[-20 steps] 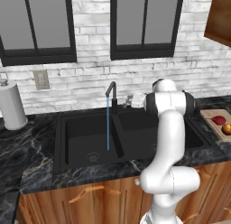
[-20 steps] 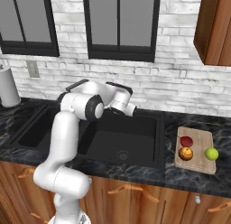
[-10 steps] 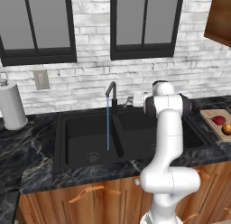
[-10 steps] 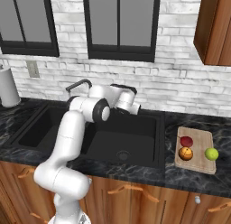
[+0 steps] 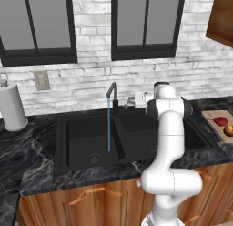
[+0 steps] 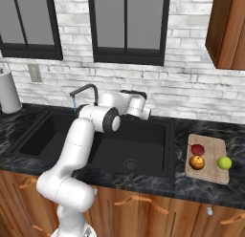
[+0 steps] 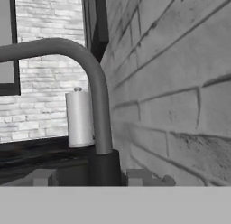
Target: Pick the pear, pear, orange from the sink and place them on the cutting board to airdry. Then turn off the sink faucet.
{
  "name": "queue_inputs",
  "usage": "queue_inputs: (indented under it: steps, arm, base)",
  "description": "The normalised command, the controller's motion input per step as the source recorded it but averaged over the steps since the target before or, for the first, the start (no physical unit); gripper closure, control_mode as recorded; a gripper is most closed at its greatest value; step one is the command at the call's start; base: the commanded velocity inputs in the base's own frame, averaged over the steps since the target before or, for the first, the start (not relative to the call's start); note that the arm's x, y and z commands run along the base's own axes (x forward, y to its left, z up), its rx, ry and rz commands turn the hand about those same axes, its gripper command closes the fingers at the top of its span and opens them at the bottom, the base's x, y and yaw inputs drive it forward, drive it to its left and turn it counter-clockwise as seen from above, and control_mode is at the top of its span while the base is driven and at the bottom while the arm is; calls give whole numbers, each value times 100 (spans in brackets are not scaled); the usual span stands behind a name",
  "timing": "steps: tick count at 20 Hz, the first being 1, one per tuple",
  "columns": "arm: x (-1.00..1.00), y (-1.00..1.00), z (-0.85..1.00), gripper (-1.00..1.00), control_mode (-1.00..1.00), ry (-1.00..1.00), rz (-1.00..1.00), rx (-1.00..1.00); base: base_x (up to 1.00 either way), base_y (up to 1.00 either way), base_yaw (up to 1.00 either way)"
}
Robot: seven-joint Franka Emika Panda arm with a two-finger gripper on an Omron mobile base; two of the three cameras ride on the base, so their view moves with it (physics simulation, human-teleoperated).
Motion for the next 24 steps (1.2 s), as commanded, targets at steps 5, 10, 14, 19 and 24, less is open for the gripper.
queue_inputs:
  steps: [5,10,14,19,24]
  arm:
    - [19,4,-60,-100,-100,-7,3,0]
    - [39,35,-48,-100,-100,-1,4,0]
    - [50,54,-40,-100,-100,0,4,0]
    - [48,92,-19,-100,-100,0,6,0]
    - [61,100,-17,-100,-100,0,7,0]
  base:
    - [0,0,0]
    - [0,0,0]
    - [0,0,0]
    - [0,0,0]
    - [0,0,0]
